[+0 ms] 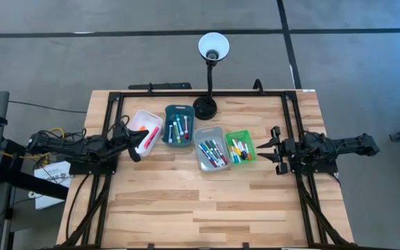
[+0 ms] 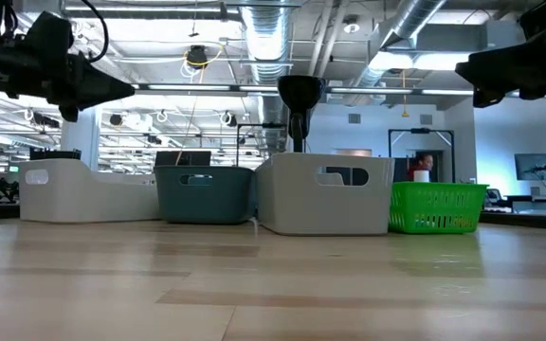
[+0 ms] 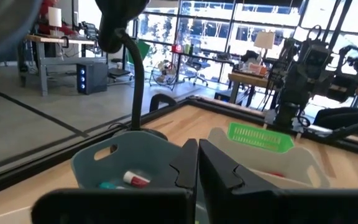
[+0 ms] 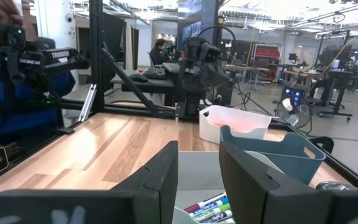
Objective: Pick & Place Markers
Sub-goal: Return to Home Position
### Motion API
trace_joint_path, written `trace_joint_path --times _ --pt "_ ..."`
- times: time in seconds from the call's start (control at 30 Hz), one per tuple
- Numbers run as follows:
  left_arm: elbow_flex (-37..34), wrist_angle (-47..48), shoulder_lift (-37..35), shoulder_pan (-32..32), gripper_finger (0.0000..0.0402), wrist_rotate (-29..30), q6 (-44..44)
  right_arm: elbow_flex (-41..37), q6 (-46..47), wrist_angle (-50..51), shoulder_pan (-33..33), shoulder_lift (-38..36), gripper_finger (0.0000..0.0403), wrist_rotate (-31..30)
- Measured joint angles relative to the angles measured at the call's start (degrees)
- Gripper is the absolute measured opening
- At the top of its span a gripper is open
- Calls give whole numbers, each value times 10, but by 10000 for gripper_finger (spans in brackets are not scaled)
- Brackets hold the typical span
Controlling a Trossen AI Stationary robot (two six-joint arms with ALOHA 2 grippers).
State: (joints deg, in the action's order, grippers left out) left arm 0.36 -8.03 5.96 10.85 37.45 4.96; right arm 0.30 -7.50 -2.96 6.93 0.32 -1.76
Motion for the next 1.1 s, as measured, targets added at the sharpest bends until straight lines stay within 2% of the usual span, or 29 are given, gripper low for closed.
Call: trace_joint_path --times 0.63,1.1 --pt "0 0 61 0 11 0 0 0 0 0 0 0 107 0" --pt "0 -2 66 0 11 0 0 0 0 0 0 0 107 0"
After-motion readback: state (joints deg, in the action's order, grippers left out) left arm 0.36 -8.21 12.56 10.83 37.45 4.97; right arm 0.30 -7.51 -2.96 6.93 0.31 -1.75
